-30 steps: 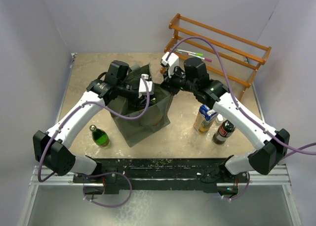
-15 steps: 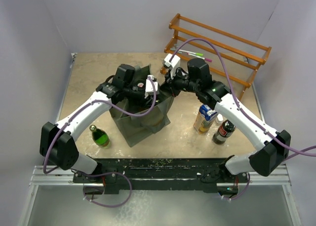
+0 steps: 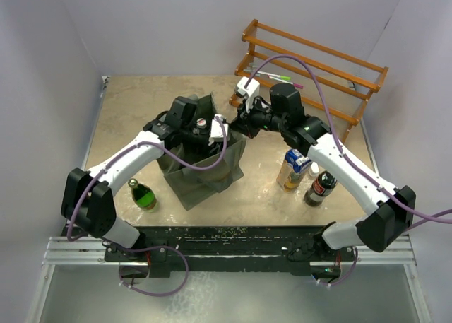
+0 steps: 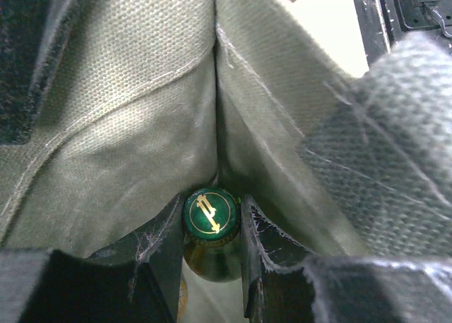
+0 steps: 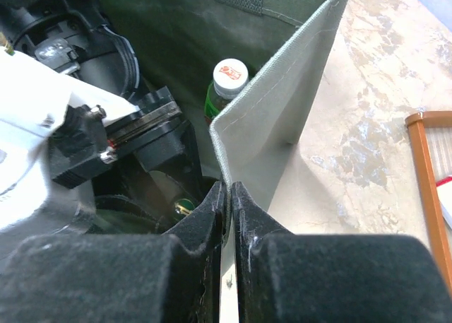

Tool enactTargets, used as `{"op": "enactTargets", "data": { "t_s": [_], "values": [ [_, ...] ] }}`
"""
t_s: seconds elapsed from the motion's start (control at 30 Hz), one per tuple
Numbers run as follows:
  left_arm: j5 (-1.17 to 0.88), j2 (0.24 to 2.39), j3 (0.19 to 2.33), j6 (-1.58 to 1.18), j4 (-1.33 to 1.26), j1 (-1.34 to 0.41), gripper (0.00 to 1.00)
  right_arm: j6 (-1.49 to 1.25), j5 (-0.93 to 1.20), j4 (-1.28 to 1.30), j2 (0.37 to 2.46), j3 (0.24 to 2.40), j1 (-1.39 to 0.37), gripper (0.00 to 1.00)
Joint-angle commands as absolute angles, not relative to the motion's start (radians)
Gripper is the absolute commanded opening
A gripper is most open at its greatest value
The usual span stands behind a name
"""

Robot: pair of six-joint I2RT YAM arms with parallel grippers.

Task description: Place the beverage into the canvas bag

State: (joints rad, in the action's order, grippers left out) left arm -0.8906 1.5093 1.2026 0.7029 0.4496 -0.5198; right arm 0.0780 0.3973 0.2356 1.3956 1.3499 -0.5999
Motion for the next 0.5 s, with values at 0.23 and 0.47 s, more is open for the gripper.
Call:
{"op": "enactTargets", "data": {
  "t_s": [0.23, 0.47],
  "values": [
    [-0.958, 1.542, 1.210, 0.801, 0.357, -0.525, 0.26, 0.114, 0.432, 0.237, 1.346, 1.324, -0.588, 0.41],
    [-0.966, 1.580, 1.258, 0.818, 0.446, -0.525, 0.44, 0.115, 0.434, 0.227, 1.303, 1.302, -0.558, 0.64]
  ]
}}
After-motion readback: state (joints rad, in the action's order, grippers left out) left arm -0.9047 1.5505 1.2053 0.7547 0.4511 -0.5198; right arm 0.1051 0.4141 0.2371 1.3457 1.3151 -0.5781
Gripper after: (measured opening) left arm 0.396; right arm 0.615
